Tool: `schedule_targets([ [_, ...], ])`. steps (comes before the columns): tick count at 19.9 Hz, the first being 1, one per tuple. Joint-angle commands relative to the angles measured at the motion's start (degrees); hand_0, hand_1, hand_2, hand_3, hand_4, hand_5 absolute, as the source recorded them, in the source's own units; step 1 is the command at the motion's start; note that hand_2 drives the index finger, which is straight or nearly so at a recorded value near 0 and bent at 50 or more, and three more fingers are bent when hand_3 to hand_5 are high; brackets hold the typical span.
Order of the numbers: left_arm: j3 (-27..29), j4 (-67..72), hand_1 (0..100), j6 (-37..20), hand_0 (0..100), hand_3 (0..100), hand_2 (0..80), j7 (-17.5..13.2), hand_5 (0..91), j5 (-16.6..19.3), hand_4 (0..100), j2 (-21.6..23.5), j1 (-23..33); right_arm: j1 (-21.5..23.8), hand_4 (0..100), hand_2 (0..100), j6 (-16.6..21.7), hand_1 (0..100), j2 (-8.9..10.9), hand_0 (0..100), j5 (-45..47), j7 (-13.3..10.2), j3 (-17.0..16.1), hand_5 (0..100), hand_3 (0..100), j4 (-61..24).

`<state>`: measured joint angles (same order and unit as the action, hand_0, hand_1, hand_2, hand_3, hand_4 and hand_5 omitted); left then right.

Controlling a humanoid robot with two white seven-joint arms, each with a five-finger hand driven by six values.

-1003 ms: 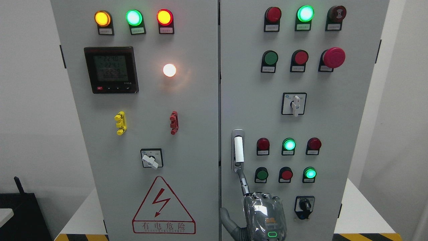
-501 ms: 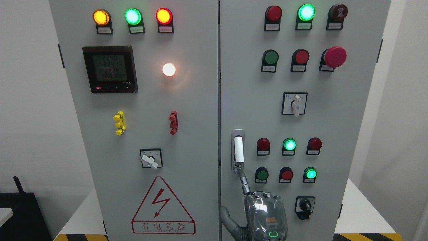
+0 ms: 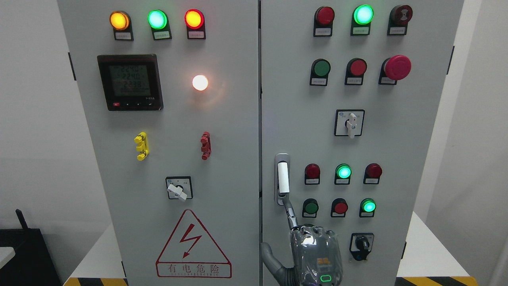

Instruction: Release door handle

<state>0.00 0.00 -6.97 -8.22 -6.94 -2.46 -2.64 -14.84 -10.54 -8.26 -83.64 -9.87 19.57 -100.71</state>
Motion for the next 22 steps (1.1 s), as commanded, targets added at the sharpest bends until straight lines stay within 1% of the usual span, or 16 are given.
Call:
schedule_targets([
  [1, 0.62, 0.97, 39, 0.02, 12, 0, 0.0, 0.05, 0.0, 0.00, 0, 0.00, 0.00, 2.88, 72, 53, 3.16, 24, -0.27, 42, 0.58, -1.82, -3.65, 77, 81, -5.01],
  [2, 0.62, 0.97, 39, -0.07, 12, 0, 0.0, 0.05, 0.0, 0.00, 0, 0.00, 0.00, 2.89, 71, 56, 3.07, 24, -0.27, 42, 1.71, -1.56, -4.27, 75, 81, -5.63],
  [3, 0.62, 0.97, 39, -0.07, 12, 0, 0.0, 0.05, 0.0, 0.00, 0, 0.00, 0.00, 2.89, 70, 64, 2.90, 21, -0.27, 42, 3.38, -1.38, -4.45, 73, 81, -5.99],
  [4, 0.62, 0.97, 39, 0.02, 12, 0, 0.0, 0.05, 0.0, 0.00, 0, 0.00, 0.00, 2.89, 73, 74, 2.72, 15, -0.27, 43, 4.18, -1.12, -4.54, 73, 89, -6.08],
  [5, 0.62, 0.97, 39, 0.02, 12, 0, 0.0, 0.05, 0.0, 0.00, 0, 0.00, 0.00, 2.54, 76, 79, 2.63, 12, -0.27, 43, 4.36, -0.85, -4.98, 73, 95, -6.25],
  [6, 0.62, 0.97, 39, 0.02, 12, 0, 0.0, 0.05, 0.0, 0.00, 0, 0.00, 0.00, 1.92, 81, 89, 2.72, 6, -0.36, 43, 4.27, -0.24, -5.24, 80, 100, -6.25],
  [7, 0.62, 0.97, 39, 0.02, 12, 0, 0.0, 0.05, 0.0, 0.00, 0, 0.00, 0.00, 0.79, 85, 94, 2.63, 3, -0.36, 41, 4.27, 0.81, -5.33, 84, 100, -6.25],
  [9, 0.62, 0.97, 39, 0.02, 12, 0, 0.0, 0.05, 0.0, 0.00, 0, 0.00, 0.00, -1.06, 87, 96, 1.93, 1, -0.36, 39, 4.10, 3.35, -5.51, 86, 100, -6.08],
  [11, 0.62, 0.97, 39, 0.02, 12, 0, 0.0, 0.05, 0.0, 0.00, 0, 0.00, 0.00, -2.29, 88, 97, 0.96, 0, -0.27, 36, 4.01, 5.90, -5.34, 88, 100, -5.81],
  [13, 0.62, 0.97, 39, 0.02, 12, 0, 0.0, 0.05, 0.0, 0.00, 0, 0.00, 0.00, -3.17, 89, 98, 0.79, 0, -0.27, 35, 3.83, 7.05, -5.25, 88, 100, -5.55],
  [16, 0.62, 0.97, 39, 0.02, 12, 0, 0.0, 0.05, 0.0, 0.00, 0, 0.00, 0.00, -4.49, 90, 98, 0.70, 0, -0.27, 33, 3.66, 7.32, -5.25, 89, 100, -5.02],
  [19, 0.62, 0.97, 39, 0.02, 12, 0, 0.0, 0.05, 0.0, 0.00, 0, 0.00, 0.09, -4.94, 90, 98, 0.70, 0, -0.27, 33, 3.48, 8.20, -5.07, 89, 100, -4.76],
  [22, 0.62, 0.97, 39, -0.07, 12, 0, 0.0, 0.05, 0.0, 0.00, 0, 0.00, 0.00, -5.46, 90, 98, 0.09, 0, -0.27, 32, 1.90, 8.46, -4.98, 89, 100, -3.88],
])
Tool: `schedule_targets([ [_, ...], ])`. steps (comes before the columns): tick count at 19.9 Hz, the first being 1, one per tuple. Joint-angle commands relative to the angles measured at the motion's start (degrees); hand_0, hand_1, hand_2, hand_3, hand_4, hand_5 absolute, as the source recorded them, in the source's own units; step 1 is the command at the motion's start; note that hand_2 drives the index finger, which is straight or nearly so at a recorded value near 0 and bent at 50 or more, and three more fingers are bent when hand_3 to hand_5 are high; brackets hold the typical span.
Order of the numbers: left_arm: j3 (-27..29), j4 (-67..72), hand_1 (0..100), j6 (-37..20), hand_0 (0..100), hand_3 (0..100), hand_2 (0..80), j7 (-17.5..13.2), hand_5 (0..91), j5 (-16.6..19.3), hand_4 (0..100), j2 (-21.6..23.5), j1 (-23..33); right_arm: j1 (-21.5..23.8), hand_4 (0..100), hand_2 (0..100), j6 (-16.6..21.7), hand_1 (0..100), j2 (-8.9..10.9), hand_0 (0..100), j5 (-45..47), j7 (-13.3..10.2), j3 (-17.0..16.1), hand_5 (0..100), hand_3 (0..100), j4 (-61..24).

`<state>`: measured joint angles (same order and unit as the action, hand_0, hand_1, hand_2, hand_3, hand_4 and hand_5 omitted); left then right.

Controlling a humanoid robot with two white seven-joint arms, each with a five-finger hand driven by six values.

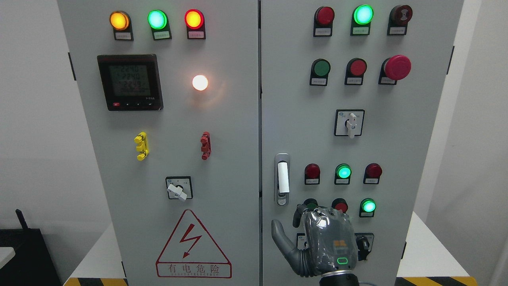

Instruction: Release door handle

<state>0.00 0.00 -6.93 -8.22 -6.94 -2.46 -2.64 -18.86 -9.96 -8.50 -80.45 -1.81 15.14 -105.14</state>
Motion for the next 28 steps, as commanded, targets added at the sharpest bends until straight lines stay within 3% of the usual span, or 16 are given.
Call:
schedule_targets([
  [1, 0.62, 0.97, 39, -0.02, 12, 0, 0.0, 0.04, 0.0, 0.00, 0, 0.00, 0.00, -1.79, 90, 98, -0.93, 0, -0.02, 32, -1.37, 0.58, -0.46, 89, 100, 0.90],
  [9, 0.62, 0.97, 39, -0.02, 12, 0, 0.0, 0.04, 0.0, 0.00, 0, 0.00, 0.00, -5.74, 90, 99, -2.26, 0, -0.11, 32, -1.90, 0.75, -0.37, 90, 100, 4.59],
  [12, 0.62, 0.97, 39, -0.02, 12, 0, 0.0, 0.04, 0.0, 0.00, 0, 0.00, 0.00, -6.01, 90, 99, -2.34, 0, -0.11, 32, -1.99, 2.33, -0.37, 90, 100, 4.68],
  [28, 0.62, 0.97, 39, -0.02, 12, 0, 0.0, 0.04, 0.0, 0.00, 0, 0.00, 0.00, -8.65, 90, 98, -2.34, 2, -0.11, 32, -1.99, 2.60, -0.46, 90, 100, 6.70],
])
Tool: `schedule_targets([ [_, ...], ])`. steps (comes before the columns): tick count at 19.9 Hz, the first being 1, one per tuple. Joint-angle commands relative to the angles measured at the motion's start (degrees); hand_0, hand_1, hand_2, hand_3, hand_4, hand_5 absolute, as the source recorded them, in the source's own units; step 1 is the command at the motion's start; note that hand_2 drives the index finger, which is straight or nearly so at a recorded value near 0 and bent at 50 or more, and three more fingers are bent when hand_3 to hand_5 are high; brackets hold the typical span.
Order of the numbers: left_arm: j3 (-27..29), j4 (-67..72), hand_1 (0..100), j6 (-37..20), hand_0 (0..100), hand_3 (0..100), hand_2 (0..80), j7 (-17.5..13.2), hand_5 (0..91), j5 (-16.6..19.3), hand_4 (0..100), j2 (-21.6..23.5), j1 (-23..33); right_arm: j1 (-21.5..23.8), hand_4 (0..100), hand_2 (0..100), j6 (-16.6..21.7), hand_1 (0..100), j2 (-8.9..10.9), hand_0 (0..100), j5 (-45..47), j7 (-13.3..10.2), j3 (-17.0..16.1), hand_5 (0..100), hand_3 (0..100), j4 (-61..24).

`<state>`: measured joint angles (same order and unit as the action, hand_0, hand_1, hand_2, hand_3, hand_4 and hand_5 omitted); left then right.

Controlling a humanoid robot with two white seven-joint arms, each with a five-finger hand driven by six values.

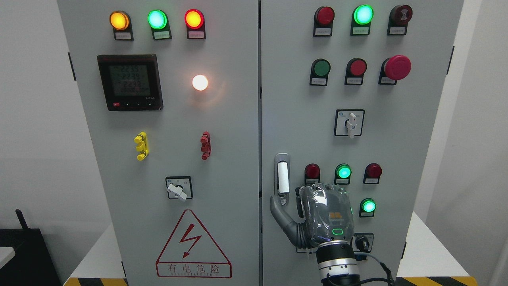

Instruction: Release door handle

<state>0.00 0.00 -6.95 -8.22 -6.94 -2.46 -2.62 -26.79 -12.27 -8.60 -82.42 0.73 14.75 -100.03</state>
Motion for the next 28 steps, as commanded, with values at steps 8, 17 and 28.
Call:
schedule_targets([
  [8, 0.62, 0.97, 39, 0.01, 12, 0, 0.0, 0.04, 0.0, 0.00, 0, 0.00, -0.02, -1.51, 90, 98, -0.73, 5, -0.02, 33, -0.02, 0.06, -0.34, 90, 100, 2.29],
  [17, 0.62, 0.97, 39, 0.01, 12, 0, 0.0, 0.04, 0.0, 0.00, 0, 0.00, -0.02, -1.25, 90, 99, -0.91, 5, -0.02, 36, 0.16, -0.03, -0.52, 90, 100, 1.94],
  [28, 0.62, 0.97, 39, 0.01, 12, 0, 0.0, 0.04, 0.0, 0.00, 0, 0.00, -0.02, -1.34, 90, 99, -1.61, 9, -0.02, 38, 0.16, -0.03, -0.43, 90, 100, 1.76],
])
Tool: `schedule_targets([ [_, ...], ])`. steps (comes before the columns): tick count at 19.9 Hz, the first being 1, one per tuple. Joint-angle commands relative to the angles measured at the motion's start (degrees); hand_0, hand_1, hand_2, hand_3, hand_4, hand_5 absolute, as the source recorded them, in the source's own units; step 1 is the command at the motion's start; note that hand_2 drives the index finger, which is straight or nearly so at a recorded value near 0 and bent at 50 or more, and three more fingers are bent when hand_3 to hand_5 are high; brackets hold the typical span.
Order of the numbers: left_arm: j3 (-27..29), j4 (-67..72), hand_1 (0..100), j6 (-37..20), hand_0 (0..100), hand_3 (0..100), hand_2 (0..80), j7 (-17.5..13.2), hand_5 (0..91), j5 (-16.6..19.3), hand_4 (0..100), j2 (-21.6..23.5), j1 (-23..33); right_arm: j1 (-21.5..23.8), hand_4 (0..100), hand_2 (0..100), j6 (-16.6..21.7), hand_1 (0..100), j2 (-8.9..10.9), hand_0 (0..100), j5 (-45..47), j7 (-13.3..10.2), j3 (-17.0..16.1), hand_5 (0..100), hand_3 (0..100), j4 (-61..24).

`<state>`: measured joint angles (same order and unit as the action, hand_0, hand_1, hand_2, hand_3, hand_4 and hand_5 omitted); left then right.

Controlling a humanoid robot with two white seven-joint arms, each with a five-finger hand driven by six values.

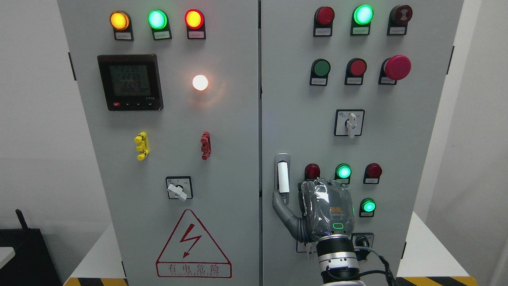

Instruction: Release door handle

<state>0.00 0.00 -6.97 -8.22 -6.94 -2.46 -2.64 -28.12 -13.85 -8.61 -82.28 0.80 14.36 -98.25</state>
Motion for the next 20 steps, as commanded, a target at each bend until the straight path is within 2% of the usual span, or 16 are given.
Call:
schedule_targets([
  [1, 0.62, 0.97, 39, -0.06, 12, 0, 0.0, 0.05, 0.0, 0.00, 0, 0.00, 0.01, 0.00, 90, 99, -0.04, 9, 0.00, 39, 0.10, -0.10, -0.03, 90, 100, -0.02],
  [20, 0.62, 0.97, 39, 0.02, 12, 0, 0.0, 0.05, 0.0, 0.00, 0, 0.00, 0.01, 0.62, 90, 100, -0.13, 9, -0.18, 43, 0.11, -0.18, -0.12, 90, 100, -1.69],
])
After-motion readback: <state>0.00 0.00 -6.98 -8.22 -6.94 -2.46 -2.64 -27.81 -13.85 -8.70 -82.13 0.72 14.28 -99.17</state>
